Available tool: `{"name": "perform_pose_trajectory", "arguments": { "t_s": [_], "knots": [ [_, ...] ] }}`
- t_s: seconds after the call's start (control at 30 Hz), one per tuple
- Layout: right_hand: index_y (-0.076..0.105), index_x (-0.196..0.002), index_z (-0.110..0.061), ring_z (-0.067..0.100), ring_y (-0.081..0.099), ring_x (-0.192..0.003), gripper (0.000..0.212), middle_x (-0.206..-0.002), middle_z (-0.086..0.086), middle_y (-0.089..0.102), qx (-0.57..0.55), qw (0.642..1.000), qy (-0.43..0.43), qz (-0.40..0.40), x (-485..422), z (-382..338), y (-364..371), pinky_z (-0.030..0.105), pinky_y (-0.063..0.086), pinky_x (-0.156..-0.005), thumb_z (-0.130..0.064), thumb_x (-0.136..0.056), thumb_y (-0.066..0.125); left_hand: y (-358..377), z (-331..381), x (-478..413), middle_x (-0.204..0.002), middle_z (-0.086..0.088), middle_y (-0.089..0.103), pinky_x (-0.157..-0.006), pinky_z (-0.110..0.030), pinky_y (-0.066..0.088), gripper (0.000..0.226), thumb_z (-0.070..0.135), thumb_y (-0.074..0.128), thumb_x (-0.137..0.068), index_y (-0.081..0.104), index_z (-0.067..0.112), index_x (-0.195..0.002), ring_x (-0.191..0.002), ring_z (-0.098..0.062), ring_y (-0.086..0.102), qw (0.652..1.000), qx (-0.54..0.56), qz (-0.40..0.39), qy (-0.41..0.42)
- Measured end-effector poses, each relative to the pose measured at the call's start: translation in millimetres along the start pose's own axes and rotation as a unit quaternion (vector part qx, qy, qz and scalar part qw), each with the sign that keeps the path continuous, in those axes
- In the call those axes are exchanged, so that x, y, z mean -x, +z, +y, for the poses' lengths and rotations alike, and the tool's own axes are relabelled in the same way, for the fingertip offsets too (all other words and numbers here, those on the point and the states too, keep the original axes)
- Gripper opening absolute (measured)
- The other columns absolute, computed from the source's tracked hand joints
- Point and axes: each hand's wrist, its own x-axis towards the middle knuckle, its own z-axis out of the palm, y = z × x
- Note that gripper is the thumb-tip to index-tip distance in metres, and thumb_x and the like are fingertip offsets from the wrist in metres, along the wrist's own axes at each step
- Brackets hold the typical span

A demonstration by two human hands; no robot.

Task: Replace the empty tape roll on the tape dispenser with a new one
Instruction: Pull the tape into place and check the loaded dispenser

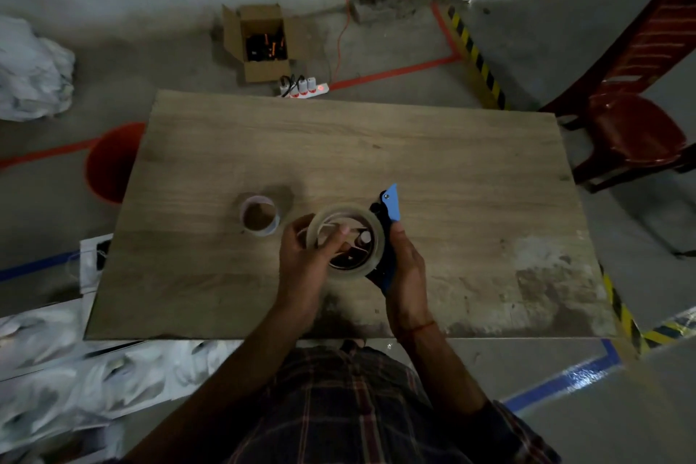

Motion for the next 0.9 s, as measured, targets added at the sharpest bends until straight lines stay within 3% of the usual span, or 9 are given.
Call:
{"name": "perform_pose_trajectory", "arguments": {
  "t_s": [0.1,0.23,0.33,0.47,0.6,0.7,0.9],
  "knots": [
    [0.071,-0.115,-0.017,0.035,0.068,-0.111,0.053,-0.117,0.018,0.072,-0.014,1.0,-0.019,0.004,1,-3,5,0.052,0.056,-0.095,-0.056,-0.088,0.048,3,-7,9,-0.114,-0.012,0.073,-0.087,-0.046,0.058,0.066,0.033,0.083,-0.068,0.058,0.009,-0.125,-0.104,-0.026,0.072,0.998,0.051,0.007,-0.04],
    [0.071,-0.114,-0.005,0.044,0.064,-0.113,0.055,-0.116,0.027,0.069,-0.027,0.999,-0.027,0.028,3,-4,8,0.053,0.054,-0.094,-0.051,-0.093,0.048,4,-11,15,-0.12,-0.008,0.07,-0.092,-0.048,0.056,0.057,0.029,0.074,-0.076,0.055,0.017,-0.128,-0.111,-0.024,0.068,1.0,0.005,0.009,0.004],
    [0.071,-0.11,-0.002,0.046,0.064,-0.112,0.048,-0.114,0.029,0.069,-0.023,0.998,-0.026,0.046,2,-2,6,0.051,0.055,-0.092,-0.042,-0.1,0.047,2,-13,17,-0.116,-0.004,0.07,-0.091,-0.037,0.054,0.049,0.023,0.066,-0.081,0.057,0.018,-0.129,-0.111,-0.023,0.067,0.998,-0.049,-0.004,0.034],
    [0.074,-0.102,-0.011,0.043,0.066,-0.11,0.04,-0.111,0.023,0.073,-0.027,0.998,-0.01,0.061,0,-2,2,0.046,0.058,-0.087,-0.042,-0.1,0.049,3,-11,17,-0.11,0.011,0.066,-0.078,-0.015,0.05,0.041,0.01,0.061,-0.091,0.053,0.029,-0.126,-0.099,0.002,0.065,0.995,-0.089,-0.03,0.041],
    [0.075,-0.105,-0.012,0.039,0.068,-0.108,0.042,-0.108,0.018,0.075,-0.028,0.998,-0.004,0.063,1,-2,-2,0.038,0.06,-0.08,-0.043,-0.1,0.048,4,-13,15,-0.114,-0.001,0.063,-0.083,-0.028,0.053,0.045,0.011,0.063,-0.089,0.051,0.03,-0.128,-0.102,-0.013,0.063,0.991,-0.119,-0.046,0.041],
    [0.074,-0.11,-0.008,0.042,0.067,-0.109,0.047,-0.109,0.02,0.074,-0.025,0.998,-0.004,0.066,2,-1,-4,0.04,0.06,-0.083,-0.045,-0.1,0.048,3,-13,16,-0.112,0.001,0.062,-0.084,-0.029,0.054,0.045,0.012,0.064,-0.09,0.049,0.028,-0.13,-0.101,-0.013,0.064,0.988,-0.136,-0.054,0.039],
    [0.073,-0.109,-0.004,0.045,0.066,-0.109,0.048,-0.11,0.024,0.073,-0.024,0.998,-0.007,0.065,3,1,-8,0.045,0.06,-0.085,-0.044,-0.1,0.048,2,-15,15,-0.115,0.002,0.065,-0.095,-0.045,0.055,0.048,0.02,0.067,-0.085,0.05,0.028,-0.129,-0.107,-0.015,0.065,0.985,-0.159,-0.065,0.016]
  ]
}}
